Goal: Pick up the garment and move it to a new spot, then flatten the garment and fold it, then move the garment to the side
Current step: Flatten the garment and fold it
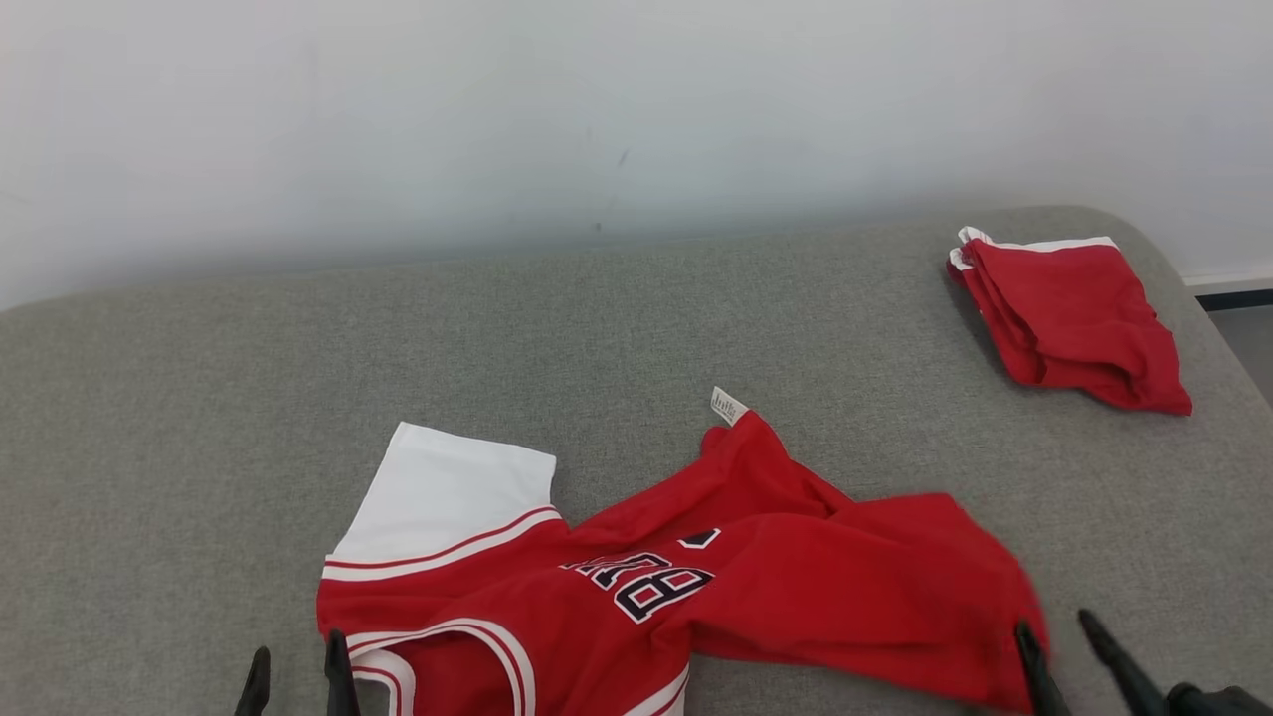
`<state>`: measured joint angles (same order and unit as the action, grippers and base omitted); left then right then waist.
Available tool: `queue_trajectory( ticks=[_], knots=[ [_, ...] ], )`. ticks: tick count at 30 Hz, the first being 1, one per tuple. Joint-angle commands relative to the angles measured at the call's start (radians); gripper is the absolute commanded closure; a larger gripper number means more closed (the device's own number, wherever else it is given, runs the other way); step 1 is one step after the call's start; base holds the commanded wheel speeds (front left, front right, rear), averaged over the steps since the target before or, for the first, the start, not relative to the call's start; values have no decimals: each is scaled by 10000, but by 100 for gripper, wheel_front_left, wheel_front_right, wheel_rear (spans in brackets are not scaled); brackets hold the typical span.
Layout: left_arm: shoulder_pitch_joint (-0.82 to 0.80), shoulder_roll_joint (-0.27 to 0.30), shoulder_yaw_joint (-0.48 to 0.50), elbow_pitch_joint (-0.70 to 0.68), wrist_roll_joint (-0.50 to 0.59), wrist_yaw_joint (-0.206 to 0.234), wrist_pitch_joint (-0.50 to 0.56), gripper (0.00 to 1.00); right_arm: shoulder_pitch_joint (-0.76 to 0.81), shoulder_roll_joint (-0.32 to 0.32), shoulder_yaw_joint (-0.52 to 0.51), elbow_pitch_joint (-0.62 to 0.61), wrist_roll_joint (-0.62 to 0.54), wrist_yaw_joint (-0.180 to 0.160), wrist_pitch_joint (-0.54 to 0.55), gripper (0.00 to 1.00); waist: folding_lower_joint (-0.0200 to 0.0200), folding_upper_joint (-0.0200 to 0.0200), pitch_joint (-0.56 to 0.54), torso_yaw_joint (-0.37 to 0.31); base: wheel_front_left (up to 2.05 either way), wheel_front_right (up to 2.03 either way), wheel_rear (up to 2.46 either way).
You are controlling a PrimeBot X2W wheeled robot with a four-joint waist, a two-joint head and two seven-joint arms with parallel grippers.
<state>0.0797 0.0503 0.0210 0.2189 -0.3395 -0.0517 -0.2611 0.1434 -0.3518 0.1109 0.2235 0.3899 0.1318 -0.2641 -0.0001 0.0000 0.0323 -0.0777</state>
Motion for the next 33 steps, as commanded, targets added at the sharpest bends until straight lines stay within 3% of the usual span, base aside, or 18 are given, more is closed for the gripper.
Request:
queue_trajectory(
  ticks=[1,8,18,25,33],
  knots=[
    [-10,0,30,9,87,-1,-32,0,-36,40,-155,-190,-104,-27,-18,0,1,0,-9,-3,0,0,0],
    [-28,0,79,-29,213,-66,-32,0,-1,329,-833,-1474,-581,-27,-18,0,1,0,-41,87,0,0,0],
    [-360,5,-18,559,422,-216,-31,0,-129,906,-568,-1386,-1059,-27,-19,0,1,0,-129,202,0,0,0],
    [-1162,57,104,1736,788,-446,-31,0,-424,1096,-316,-1189,-1206,-27,-19,0,1,0,18,60,0,0,0],
    [-2232,635,275,3597,845,-668,-31,0,-829,1272,-181,-961,-1278,-27,-19,0,1,0,477,-334,0,0,0]
  ],
)
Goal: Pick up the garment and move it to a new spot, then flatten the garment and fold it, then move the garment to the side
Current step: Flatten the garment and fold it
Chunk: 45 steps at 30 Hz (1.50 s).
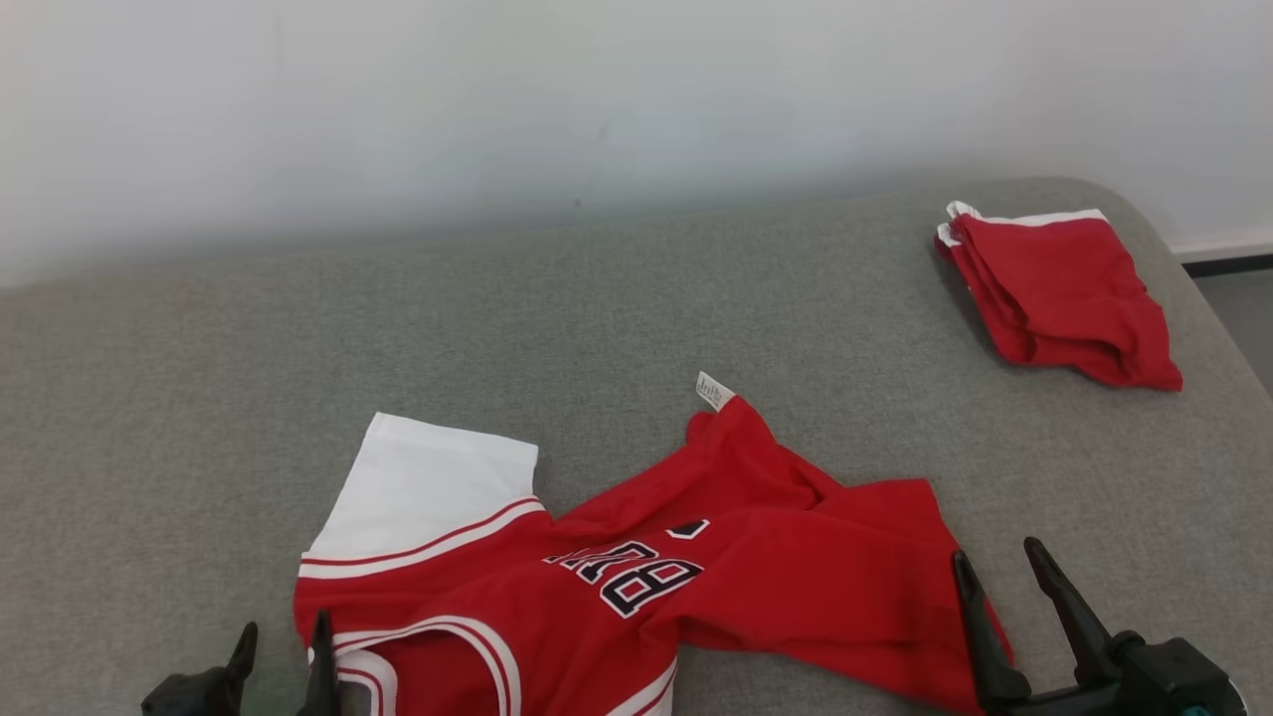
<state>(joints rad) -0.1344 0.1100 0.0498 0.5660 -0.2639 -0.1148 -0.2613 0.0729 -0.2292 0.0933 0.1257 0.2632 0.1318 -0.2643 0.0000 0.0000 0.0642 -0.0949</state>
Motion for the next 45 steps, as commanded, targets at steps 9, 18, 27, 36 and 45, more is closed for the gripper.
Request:
queue_trajectory(
  ticks=[9,18,27,36,45],
  knots=[
    [-1003,523,-494,1853,-249,-168,-18,39,-316,262,33,170,-103,-27,-17,0,0,0,491,-512,0,0,0],
    [-1985,1132,-1721,1606,-796,-159,-21,100,-462,300,-88,57,-124,-27,-17,0,0,0,772,-548,0,0,0],
    [-4179,2554,-2833,1206,-1325,-148,134,100,-856,280,-43,4,-197,-27,-17,0,0,0,1223,-674,0,0,0],
    [-5667,3453,-3138,1322,-1641,-145,290,100,-1161,421,-52,-10,-306,-27,-17,0,0,0,1656,-1009,0,0,0],
    [-6464,3637,-3444,2372,-1739,-146,162,100,-1282,457,-144,42,-377,-27,-17,0,0,0,1906,-1274,0,0,0]
  ],
)
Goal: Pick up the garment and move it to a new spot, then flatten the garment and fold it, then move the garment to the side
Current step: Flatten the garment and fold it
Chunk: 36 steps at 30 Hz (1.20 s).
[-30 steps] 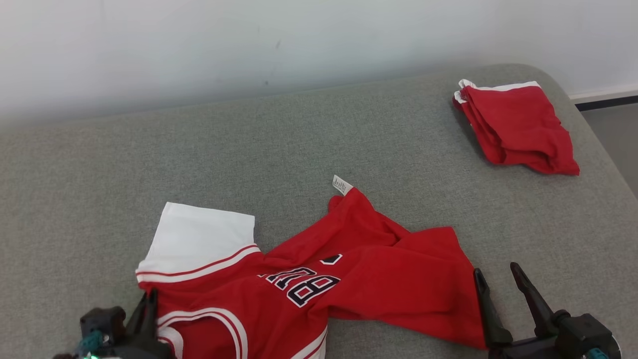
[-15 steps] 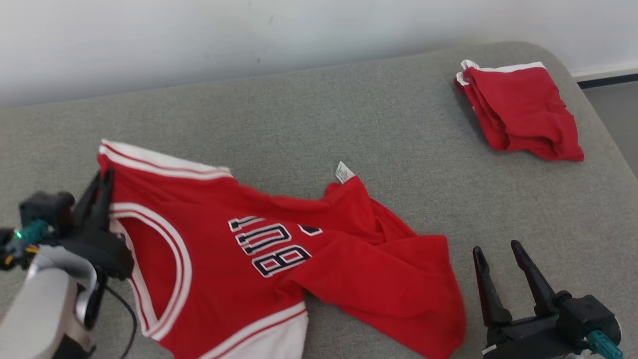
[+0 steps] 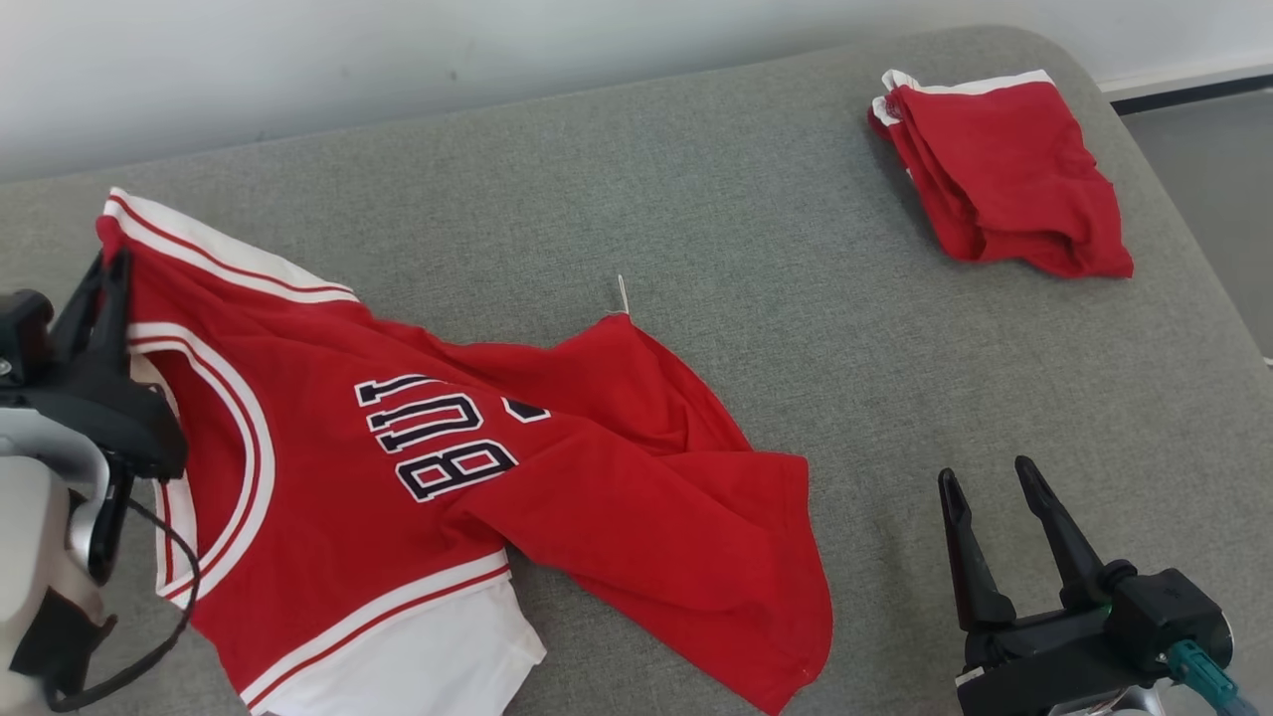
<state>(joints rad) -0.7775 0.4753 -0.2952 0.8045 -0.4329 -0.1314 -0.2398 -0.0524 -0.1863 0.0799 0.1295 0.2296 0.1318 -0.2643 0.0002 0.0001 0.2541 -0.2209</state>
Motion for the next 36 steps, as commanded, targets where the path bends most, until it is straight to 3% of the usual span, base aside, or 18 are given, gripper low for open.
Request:
queue_trajectory(
  ticks=[1,2,10,17,27,36],
  knots=[
    [-31,-60,-44,113,-56,21,-81,53,-8,24,-18,26,-42,-27,-17,0,-2,-1,-18,-4,0,0,0],
    [-19,-127,-75,270,-111,21,-90,0,23,21,-45,48,-45,-27,-17,0,-2,-1,-59,19,0,0,0],
    [696,-244,-58,351,-211,21,-241,0,270,-23,-43,198,-26,-27,-17,0,-2,-1,-677,427,0,0,0],
    [2310,-611,893,-1613,-97,349,-249,0,651,-31,68,296,68,-27,-17,0,-2,-1,-1285,1010,0,0,0],
    [5407,-1999,2034,-4312,120,892,-243,0,1261,75,313,656,369,-27,-17,0,-2,-1,-1770,1556,0,0,0],
    [6987,-2862,1945,-5101,380,842,-242,0,1809,197,477,1197,775,-27,-17,0,-2,-1,-2012,1885,0,0,0]
  ],
)
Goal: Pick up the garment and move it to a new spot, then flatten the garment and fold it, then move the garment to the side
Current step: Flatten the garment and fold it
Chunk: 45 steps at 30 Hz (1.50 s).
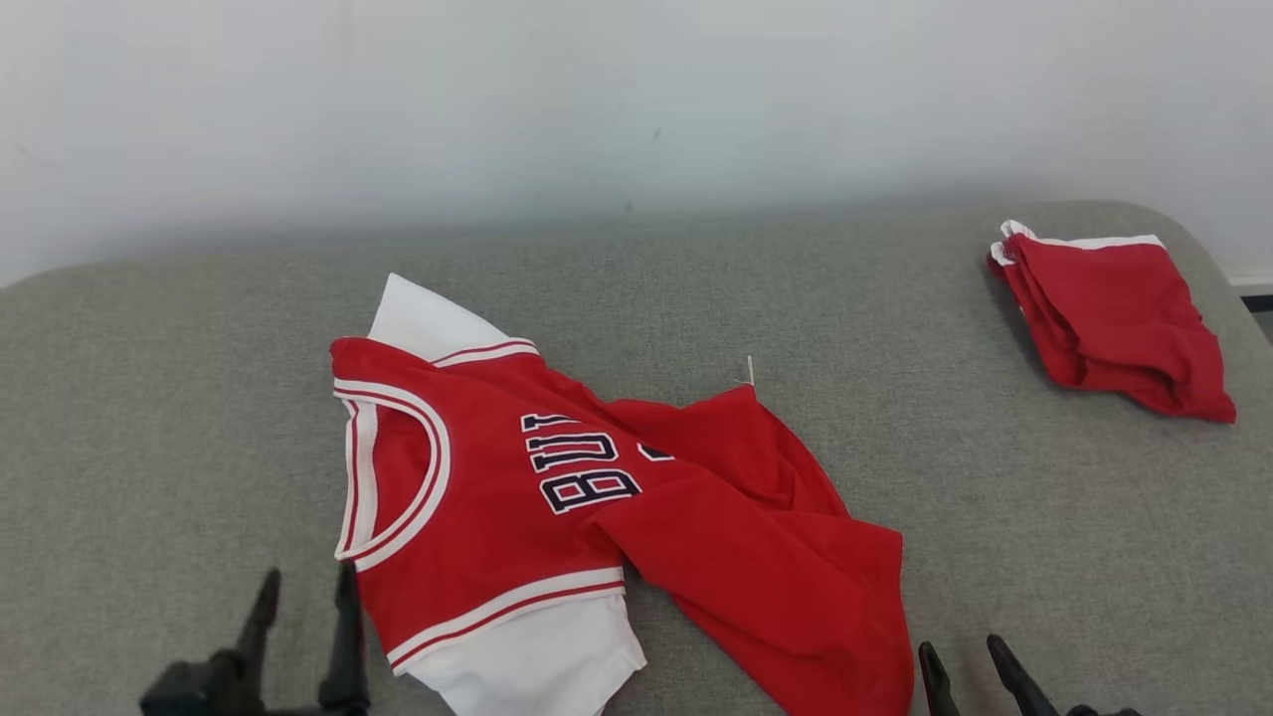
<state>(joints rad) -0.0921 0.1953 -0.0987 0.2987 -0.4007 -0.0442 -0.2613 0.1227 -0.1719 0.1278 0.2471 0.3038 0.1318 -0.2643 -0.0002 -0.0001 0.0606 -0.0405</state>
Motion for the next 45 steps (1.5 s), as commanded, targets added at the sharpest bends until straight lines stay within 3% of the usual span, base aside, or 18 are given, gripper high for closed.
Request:
queue_trajectory(
  ticks=[1,16,41,42,43,44,45],
  knots=[
    [288,-167,-62,-66,36,-58,-27,0,120,83,9,68,45,-27,-17,0,2,1,-81,92,0,0,0],
    [1632,-1109,-1126,849,-364,-537,-30,0,482,230,655,764,523,-27,-17,0,2,1,52,93,0,0,0],
    [1227,-1420,-3016,2788,-1130,-870,150,0,-311,374,1275,1615,879,-27,-17,0,2,1,228,1,0,0,0],
    [1219,-1429,-3073,2852,-1197,-875,153,0,-341,382,1296,1681,917,-27,-17,12,2,1,206,8,0,0,0],
    [1196,-1439,-3138,2927,-1252,-879,186,51,-362,383,1324,1730,964,-27,-17,63,2,1,189,18,0,0,0],
    [1144,-1447,-3212,2999,-1274,-882,220,76,-382,375,1350,1774,997,-27,-17,86,2,1,176,29,0,0,0],
    [1096,-1455,-3275,3043,-1290,-887,216,100,-382,366,1370,1804,1040,-27,-17,100,2,1,154,45,0,0,0]
  ],
)
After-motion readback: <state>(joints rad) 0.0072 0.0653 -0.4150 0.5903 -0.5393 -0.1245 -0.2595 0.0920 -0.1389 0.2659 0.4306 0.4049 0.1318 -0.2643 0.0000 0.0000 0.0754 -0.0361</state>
